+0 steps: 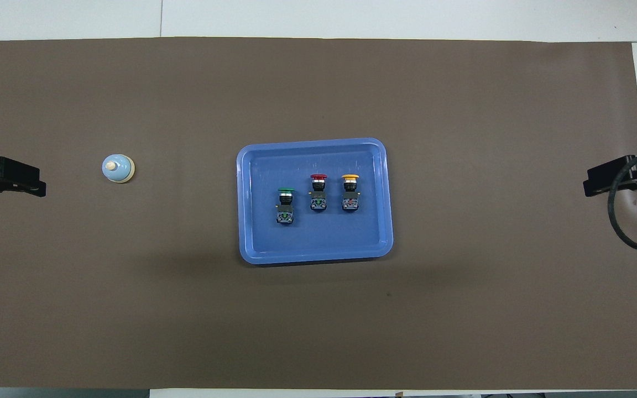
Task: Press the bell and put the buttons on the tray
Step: 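Move the left gripper to the call bell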
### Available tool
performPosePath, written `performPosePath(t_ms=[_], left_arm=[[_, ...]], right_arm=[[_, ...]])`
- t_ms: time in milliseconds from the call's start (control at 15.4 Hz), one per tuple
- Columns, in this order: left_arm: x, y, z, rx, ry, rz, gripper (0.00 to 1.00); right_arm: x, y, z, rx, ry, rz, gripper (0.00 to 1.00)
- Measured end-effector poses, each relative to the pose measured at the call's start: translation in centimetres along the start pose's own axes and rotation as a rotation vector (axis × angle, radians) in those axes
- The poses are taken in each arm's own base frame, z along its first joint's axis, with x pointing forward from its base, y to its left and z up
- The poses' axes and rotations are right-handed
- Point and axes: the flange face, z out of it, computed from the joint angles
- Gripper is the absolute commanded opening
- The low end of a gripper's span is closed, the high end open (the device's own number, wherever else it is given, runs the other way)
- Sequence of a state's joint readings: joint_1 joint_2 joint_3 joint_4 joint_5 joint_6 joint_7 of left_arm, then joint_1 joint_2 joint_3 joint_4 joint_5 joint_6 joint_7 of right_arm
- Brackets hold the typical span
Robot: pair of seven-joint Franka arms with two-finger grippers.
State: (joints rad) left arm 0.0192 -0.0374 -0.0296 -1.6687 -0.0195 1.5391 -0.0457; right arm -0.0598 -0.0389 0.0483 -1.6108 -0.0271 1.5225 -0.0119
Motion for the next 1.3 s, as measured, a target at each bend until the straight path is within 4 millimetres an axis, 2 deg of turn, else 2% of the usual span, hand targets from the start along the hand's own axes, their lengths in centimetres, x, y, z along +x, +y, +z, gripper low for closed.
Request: performPosePath(t_ms=[65, 130, 260, 520, 715, 845, 1039, 1169, 1299], left_arm=[[0.0, 0.0, 0.0, 0.0, 0.0, 0.0, 0.84], [0.1, 0.0, 0.0, 0.0, 0.006, 0.0, 0.43], [0.3, 0.0, -0.2, -0.001, 0.031, 0.001, 0.0], [0.9, 0.0, -0.1, -0.003, 0.059, 0.001, 0.0], [2.8, 0.0, 1.7, -0.005, 0.088, -0.001, 0.0], [5.0, 0.0, 4.5, -0.007, 0.095, -0.003, 0.0], [8.4, 0.0, 9.8, -0.009, 0.085, -0.004, 0.0], [9.7, -0.1, 13.3, -0.01, 0.089, -0.006, 0.0], [10.3, -0.1, 16.0, -0.011, 0.1, -0.008, 0.0]], right_arm=[[0.1, 0.3, 0.3, 0.0, 0.001, 0.005, 1.0], [0.1, 0.5, 0.4, 0.001, 0.001, 0.009, 1.0], [0.0, 0.8, 0.2, 0.001, 0.003, 0.014, 1.0], [-0.4, 0.8, -0.4, 0.002, 0.0, 0.015, 1.0], [-0.5, 0.7, -0.4, 0.002, 0.0, 0.013, 1.0], [-0.5, 0.3, -0.4, 0.001, -0.001, 0.005, 1.0], [-0.5, -0.2, -0.4, 0.001, -0.006, -0.003, 1.0], [-0.5, 0.0, -0.4, 0.001, -0.007, 0.001, 1.0], [-0.6, 0.2, -0.4, 0.001, -0.007, 0.005, 1.0]])
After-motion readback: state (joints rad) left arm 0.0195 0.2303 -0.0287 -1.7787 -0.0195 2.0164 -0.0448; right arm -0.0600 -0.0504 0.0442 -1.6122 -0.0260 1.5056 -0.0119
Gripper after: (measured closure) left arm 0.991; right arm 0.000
